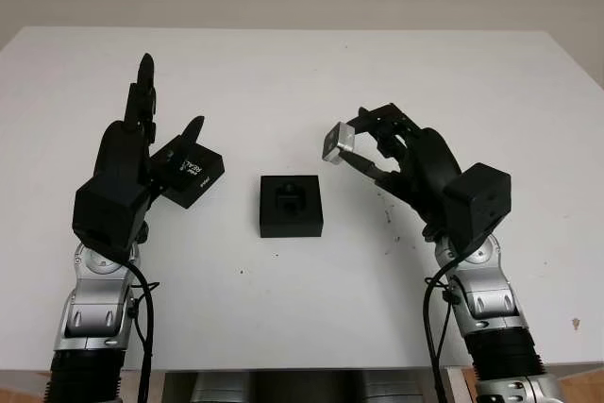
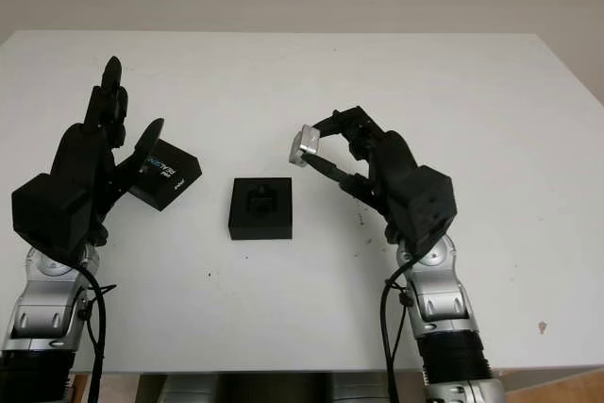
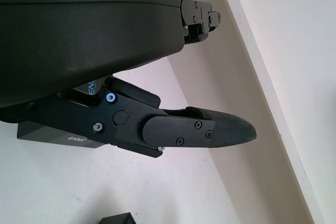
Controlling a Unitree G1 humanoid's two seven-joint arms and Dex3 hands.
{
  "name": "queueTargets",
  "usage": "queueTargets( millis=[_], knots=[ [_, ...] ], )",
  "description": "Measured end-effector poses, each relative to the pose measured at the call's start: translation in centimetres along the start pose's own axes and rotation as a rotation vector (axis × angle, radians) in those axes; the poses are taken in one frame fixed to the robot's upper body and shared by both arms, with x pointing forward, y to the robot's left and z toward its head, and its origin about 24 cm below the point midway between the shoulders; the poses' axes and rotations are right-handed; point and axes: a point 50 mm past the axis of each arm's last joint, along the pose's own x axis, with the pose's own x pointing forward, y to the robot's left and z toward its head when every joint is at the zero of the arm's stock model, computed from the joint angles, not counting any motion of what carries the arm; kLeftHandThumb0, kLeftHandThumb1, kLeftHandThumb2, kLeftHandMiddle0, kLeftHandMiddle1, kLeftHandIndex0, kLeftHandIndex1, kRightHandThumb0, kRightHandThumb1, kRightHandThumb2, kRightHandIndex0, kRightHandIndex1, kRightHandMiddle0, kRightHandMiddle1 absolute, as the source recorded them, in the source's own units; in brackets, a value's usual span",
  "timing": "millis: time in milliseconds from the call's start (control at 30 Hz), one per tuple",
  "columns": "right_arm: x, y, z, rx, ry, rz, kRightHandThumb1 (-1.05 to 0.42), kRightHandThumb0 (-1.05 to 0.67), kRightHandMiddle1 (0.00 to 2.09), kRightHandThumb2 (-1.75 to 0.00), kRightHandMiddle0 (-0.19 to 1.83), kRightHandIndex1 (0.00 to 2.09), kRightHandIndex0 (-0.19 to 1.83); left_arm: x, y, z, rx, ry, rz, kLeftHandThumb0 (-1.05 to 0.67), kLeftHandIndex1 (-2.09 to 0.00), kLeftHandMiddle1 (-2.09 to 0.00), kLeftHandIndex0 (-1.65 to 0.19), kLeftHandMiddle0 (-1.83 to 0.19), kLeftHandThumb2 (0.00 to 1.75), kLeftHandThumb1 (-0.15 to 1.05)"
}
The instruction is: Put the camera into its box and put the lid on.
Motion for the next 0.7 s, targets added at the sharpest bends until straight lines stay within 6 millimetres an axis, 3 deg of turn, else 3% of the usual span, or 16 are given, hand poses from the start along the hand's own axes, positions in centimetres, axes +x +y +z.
queueTargets(
  millis=[700],
  knots=[
    [1.3,3.7,-2.3,0.086,0.072,0.132,-1.05,-0.48,1.89,-0.14,0.41,0.04,0.15,-0.2,0.0,-0.3,-0.013,0.017,0.002,-0.73,-0.05,-0.05,0.08,0.05,0.41,1.05]
  ],
)
